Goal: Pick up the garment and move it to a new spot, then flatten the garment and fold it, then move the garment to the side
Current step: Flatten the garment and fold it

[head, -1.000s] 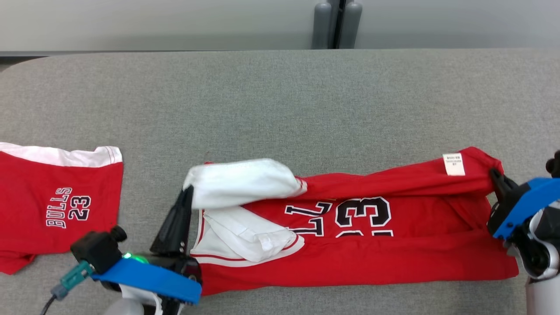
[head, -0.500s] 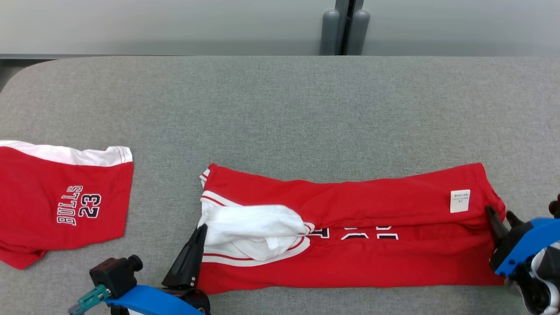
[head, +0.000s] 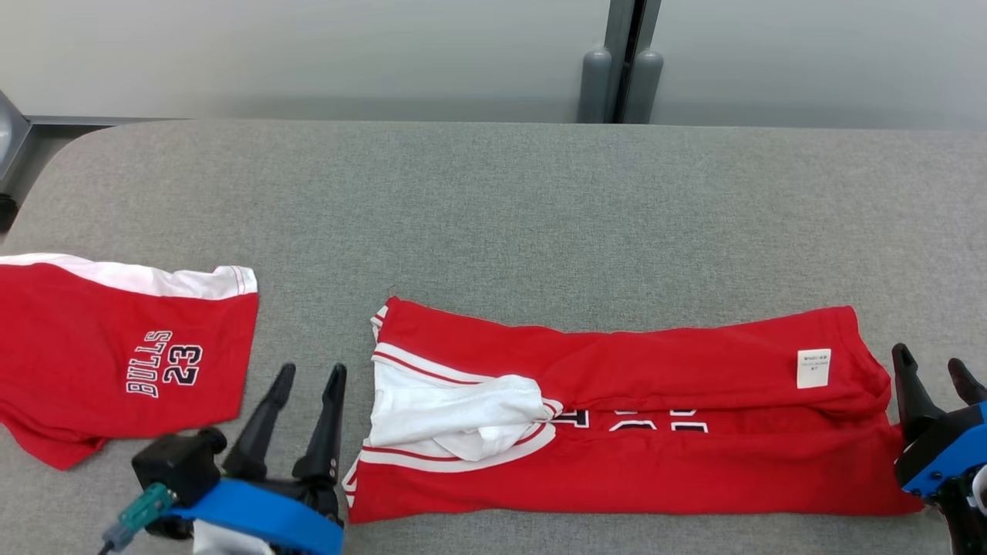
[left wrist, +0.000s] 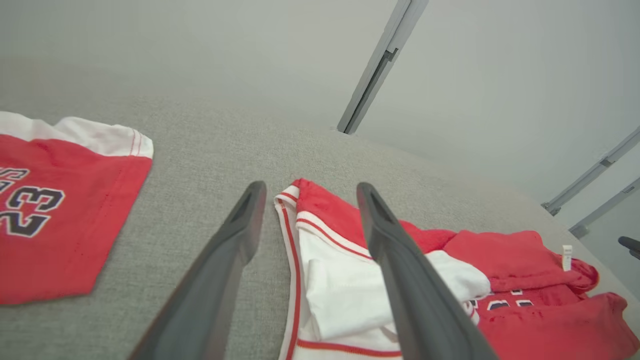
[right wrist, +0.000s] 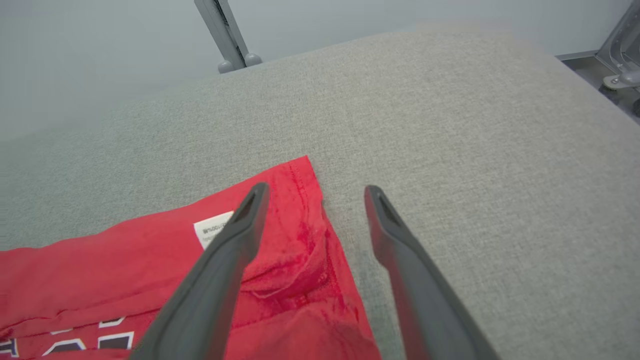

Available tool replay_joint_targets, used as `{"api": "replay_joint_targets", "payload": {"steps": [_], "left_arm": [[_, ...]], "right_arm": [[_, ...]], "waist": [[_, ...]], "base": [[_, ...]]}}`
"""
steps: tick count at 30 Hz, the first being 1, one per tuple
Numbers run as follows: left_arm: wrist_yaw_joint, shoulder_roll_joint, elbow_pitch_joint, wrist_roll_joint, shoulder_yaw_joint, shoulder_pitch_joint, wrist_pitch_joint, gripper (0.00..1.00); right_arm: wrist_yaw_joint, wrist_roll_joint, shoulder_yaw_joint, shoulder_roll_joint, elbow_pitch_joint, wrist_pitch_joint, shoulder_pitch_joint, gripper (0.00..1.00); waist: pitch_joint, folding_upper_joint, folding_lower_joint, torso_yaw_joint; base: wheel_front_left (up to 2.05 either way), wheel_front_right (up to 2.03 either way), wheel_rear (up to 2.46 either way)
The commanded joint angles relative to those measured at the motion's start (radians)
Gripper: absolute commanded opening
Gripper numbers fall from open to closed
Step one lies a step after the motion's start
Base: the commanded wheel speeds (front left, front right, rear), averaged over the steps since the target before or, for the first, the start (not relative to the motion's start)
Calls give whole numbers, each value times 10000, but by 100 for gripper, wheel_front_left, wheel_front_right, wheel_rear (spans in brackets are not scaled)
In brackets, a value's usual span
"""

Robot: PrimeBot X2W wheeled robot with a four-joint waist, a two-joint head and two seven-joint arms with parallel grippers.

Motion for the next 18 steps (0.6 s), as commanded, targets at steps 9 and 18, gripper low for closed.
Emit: {"api": "replay_joint_targets", "payload": {"steps": [9, 18], "left_arm": [[219, 136, 971, 1617, 288, -1557, -180, 100], [-3, -105, 1928, 1837, 762, -2078, -194, 100]], "right_arm": [[1, -99, 535, 13, 517, -1065, -266, 100], [1, -498, 862, 8, 1818, -1537, -583, 100]], "waist": [[-75, 0, 0, -38], [35, 0, 0, -225]], "base": [[0, 0, 0], [0, 0, 0]]}}
